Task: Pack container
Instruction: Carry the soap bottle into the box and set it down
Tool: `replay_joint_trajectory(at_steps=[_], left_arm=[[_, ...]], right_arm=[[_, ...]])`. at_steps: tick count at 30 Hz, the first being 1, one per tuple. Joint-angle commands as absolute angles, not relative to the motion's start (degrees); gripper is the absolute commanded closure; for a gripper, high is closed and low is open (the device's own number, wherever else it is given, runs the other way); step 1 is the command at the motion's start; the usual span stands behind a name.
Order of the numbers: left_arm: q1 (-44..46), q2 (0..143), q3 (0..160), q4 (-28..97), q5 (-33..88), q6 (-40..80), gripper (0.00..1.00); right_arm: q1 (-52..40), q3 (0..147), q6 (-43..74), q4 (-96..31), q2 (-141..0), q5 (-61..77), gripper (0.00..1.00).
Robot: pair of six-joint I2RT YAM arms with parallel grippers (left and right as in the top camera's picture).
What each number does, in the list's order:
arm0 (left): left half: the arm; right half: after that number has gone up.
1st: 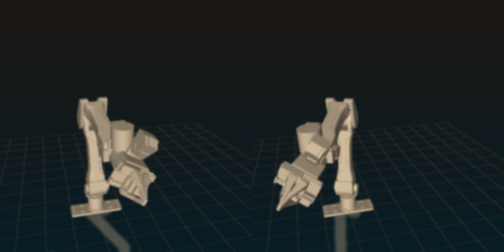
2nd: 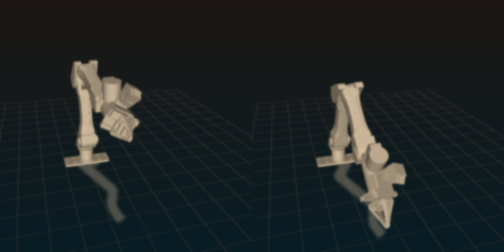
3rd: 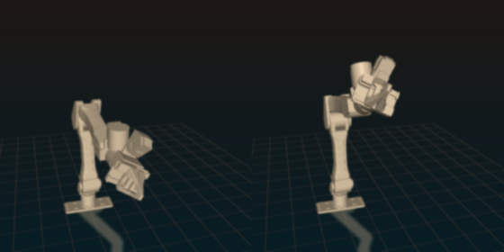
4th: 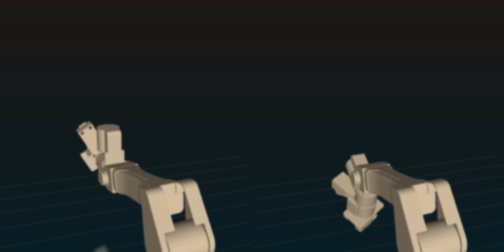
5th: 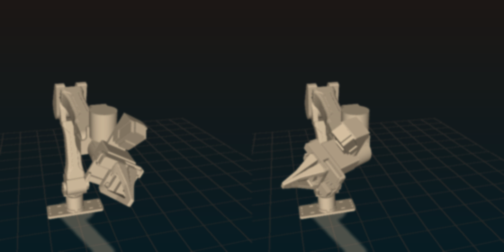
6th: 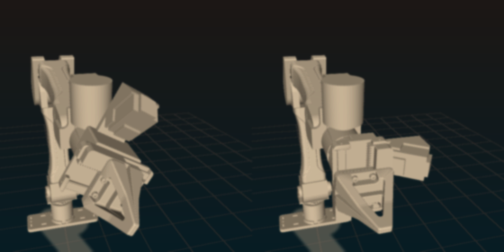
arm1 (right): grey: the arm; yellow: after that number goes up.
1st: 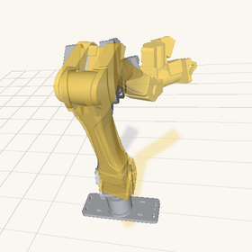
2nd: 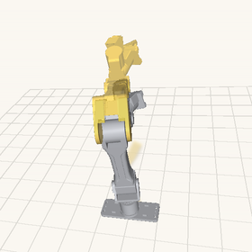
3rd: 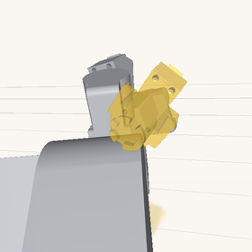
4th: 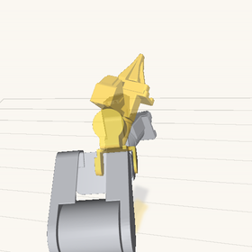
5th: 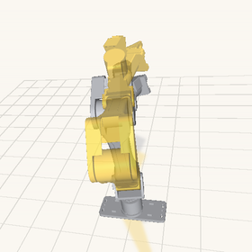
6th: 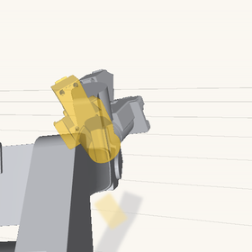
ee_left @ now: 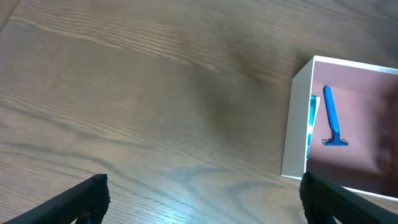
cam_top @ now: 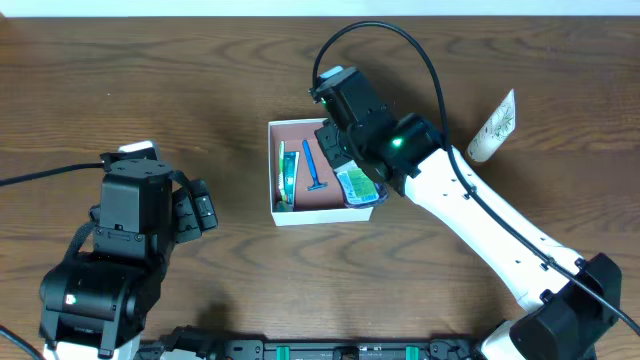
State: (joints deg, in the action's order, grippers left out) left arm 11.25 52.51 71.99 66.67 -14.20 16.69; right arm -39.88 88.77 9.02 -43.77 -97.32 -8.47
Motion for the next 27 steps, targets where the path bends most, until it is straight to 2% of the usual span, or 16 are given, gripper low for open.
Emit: replay_joint_trajectory(at_steps=[1,14,21,27], left_arm=[[10.94,52.47,72.71,66.85,-15.31,16.58,0.02],[10.94,52.47,72.71,66.85,-15.31,16.58,0.02],[10.94,52.47,72.71,66.85,-15.31,16.58,0.02],[10.94,52.47,72.71,66.85,-15.31,16.58,0.02]], right_arm=[[-40.18,90.59,9.63,-43.46,-96.97,-8.34,0.98],[-39.38,91.18,7.81,-33.98,-96.99,-8.6,0.95],[-39.29,91.07,5.78,-32.95,-98.85,-8.78,0.98],[-38.41,91.07,2.9,-26.72,-104.16,-9.45,0.98]])
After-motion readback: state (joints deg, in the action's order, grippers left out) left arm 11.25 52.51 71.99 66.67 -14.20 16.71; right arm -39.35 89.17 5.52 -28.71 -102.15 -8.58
